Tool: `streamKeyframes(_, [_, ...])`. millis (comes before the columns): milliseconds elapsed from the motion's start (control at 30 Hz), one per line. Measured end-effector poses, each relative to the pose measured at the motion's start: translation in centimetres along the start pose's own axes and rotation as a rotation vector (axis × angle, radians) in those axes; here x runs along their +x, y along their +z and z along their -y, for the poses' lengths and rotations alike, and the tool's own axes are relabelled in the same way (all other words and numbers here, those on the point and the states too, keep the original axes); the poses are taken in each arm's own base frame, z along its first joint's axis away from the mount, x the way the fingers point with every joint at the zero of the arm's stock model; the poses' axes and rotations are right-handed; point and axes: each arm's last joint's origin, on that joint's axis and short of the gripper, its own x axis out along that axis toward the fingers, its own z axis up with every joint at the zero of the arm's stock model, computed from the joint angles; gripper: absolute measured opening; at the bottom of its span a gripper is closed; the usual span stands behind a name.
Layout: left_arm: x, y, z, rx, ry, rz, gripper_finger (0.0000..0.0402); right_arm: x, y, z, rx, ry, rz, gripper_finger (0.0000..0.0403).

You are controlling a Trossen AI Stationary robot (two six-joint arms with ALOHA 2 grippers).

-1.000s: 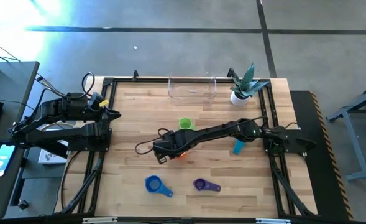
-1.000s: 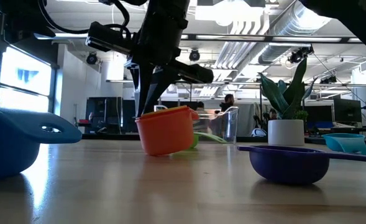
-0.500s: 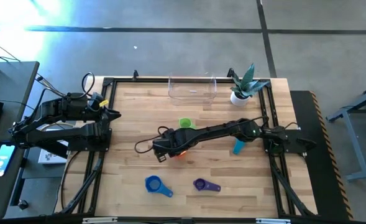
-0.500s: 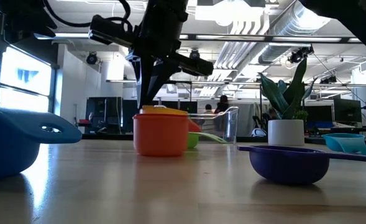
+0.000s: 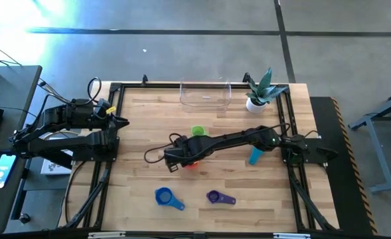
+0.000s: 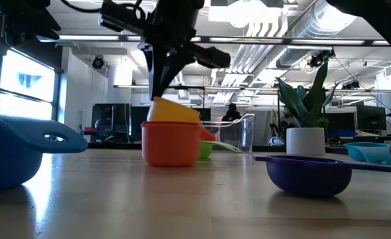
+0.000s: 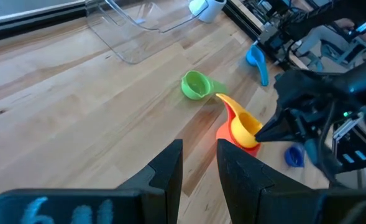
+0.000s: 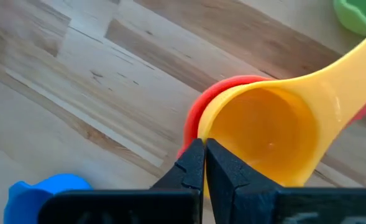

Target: Nest measuring cups in basket

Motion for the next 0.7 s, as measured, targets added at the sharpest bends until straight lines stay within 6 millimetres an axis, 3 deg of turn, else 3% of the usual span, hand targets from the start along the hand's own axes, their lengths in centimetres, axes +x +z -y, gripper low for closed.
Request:
streamKeyframes(467, [0.0, 0.0, 0.0, 0.004, 0.000, 0.001, 0.0090, -4.4, 1.1, -0.7, -0.001, 0.166, 0.132, 0.0000])
streamKeyframes(700, [0.0, 0.0, 0.0, 0.004, 0.000, 0.001, 0.0090, -4.1, 4.2, -0.8, -0.097, 0.256, 0.194, 0.0000])
